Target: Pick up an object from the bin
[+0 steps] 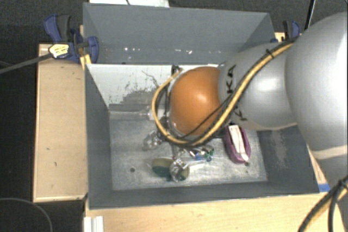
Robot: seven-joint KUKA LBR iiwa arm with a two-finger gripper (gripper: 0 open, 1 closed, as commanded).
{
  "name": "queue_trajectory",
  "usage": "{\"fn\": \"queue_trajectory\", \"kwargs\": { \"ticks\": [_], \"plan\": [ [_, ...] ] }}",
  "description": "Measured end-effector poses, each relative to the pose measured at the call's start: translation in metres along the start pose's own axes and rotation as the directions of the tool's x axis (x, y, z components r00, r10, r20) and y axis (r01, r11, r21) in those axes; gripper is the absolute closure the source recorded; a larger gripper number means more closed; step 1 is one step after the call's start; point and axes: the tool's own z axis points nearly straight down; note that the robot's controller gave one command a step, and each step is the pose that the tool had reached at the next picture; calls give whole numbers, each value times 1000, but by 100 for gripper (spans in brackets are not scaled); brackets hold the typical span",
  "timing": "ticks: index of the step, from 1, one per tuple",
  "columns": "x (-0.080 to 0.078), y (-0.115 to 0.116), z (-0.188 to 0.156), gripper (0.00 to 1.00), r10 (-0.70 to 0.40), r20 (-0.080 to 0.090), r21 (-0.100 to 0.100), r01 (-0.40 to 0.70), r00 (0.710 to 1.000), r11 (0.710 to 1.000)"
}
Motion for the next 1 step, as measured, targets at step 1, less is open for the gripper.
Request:
{"fn": "queue_trajectory", "kwargs": {
  "ticks": [1],
  "plan": [
    [0,-2,1,100,7,7,4,-7,1000,1000]
  ]
}}
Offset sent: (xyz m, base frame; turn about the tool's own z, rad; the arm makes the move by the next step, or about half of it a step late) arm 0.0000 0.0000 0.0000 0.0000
